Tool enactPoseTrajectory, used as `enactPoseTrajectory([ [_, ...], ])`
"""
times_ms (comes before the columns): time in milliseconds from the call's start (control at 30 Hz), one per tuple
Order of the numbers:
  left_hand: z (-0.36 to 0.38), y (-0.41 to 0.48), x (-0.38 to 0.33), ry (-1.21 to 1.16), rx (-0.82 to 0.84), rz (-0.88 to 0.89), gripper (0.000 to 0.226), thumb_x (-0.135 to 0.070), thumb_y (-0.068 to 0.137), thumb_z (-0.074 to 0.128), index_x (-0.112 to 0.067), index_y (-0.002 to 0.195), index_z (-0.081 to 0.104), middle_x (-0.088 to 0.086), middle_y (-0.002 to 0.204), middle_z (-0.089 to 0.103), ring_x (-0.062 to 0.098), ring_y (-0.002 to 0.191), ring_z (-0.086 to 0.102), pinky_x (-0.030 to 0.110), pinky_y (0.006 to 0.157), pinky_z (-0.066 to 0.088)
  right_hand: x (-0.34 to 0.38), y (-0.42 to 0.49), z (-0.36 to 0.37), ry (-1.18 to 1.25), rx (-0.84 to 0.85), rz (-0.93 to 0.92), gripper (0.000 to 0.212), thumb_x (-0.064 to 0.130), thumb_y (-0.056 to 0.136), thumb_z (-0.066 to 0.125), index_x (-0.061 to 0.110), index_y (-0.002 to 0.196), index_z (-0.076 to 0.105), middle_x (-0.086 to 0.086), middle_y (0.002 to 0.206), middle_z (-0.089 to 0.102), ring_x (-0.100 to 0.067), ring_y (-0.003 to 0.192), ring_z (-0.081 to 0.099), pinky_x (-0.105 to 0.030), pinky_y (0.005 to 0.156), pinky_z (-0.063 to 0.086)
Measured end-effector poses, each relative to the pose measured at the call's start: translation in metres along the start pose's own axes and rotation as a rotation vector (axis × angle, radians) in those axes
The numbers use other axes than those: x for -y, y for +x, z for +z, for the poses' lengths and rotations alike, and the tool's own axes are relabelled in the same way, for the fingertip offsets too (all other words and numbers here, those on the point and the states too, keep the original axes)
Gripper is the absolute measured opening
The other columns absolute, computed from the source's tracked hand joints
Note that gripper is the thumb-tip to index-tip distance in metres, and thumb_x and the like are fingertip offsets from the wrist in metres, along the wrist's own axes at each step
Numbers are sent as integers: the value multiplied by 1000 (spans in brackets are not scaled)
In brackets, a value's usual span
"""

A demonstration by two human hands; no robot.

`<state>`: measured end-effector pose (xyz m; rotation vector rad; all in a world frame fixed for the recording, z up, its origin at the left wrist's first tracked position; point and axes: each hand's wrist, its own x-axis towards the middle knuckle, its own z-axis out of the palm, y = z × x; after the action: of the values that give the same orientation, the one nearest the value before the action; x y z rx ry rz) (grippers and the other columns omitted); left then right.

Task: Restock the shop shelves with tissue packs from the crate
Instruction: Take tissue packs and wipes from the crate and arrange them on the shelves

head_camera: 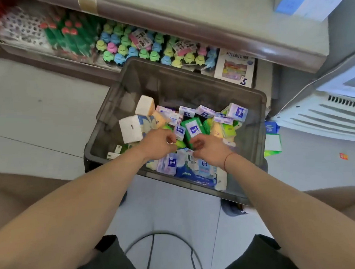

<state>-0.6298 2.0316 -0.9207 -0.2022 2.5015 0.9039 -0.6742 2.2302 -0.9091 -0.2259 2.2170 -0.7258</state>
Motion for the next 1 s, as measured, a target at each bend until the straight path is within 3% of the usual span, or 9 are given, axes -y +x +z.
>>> enactPoseTrajectory([
  [67,15,0,6,92,60,0,26,-28,92,70,-18,116,69,1,114,70,22,105,62,26,85,46,-7,2,15,-198,182,-9,71,10,84,73,16,149,44,-11,142,57,-28,124,58,-33,101,50],
  [133,27,-2,9,134,102,0,32,-27,91,69,-18,121,68,6,122,69,25,110,62,27,88,47,-16,6,29,-344,283,-8,99,11,80,78,19,160,20,-16,148,49,-32,127,54,-37,100,51],
  [267,32,0,8,136,131,-11,40,-27,90,70,-20,128,65,7,129,66,25,116,60,33,97,50,-31,20,42,-550,237,-45,129,27,72,86,31,162,-5,-13,153,43,-34,132,37,-41,98,49],
  [433,32,0,3,143,148,-3,44,-26,91,69,-18,133,61,6,135,64,24,120,58,29,97,46,-35,25,41,-638,201,-103,119,44,63,92,31,159,22,-6,144,47,-30,122,36,-40,98,45],
  [567,31,-5,0,131,161,-3,43,-25,92,68,-18,134,61,6,136,64,24,121,58,29,98,46,-35,23,37,-697,183,-85,122,53,58,92,37,157,23,-6,137,39,-31,126,34,-45,100,42],
  [733,20,-5,-2,137,25,8,36,-22,96,64,-17,132,62,8,134,63,25,121,58,33,101,47,-40,13,38,-507,173,-65,119,37,55,97,22,152,29,-8,141,40,-31,128,41,-38,103,44],
  [867,-5,-4,7,525,-251,43,57,-24,86,68,-17,140,51,11,146,48,34,135,38,45,108,38,-36,9,28,-313,157,-59,104,19,63,93,28,142,26,-11,107,65,-31,92,64,-37,73,54],
  [933,-20,-3,22,701,-223,-111,78,-28,80,70,-20,150,34,14,153,33,38,141,27,50,113,32,-30,6,20,-255,102,-83,106,14,68,89,37,144,19,-13,88,65,-29,77,65,-37,62,55],
  [1000,-30,-4,41,755,-138,-273,89,-30,79,71,-21,152,23,17,149,30,39,138,29,49,112,33,-24,3,9,-199,38,-94,103,18,68,89,37,145,23,-11,90,64,-23,73,62,-31,57,49],
])
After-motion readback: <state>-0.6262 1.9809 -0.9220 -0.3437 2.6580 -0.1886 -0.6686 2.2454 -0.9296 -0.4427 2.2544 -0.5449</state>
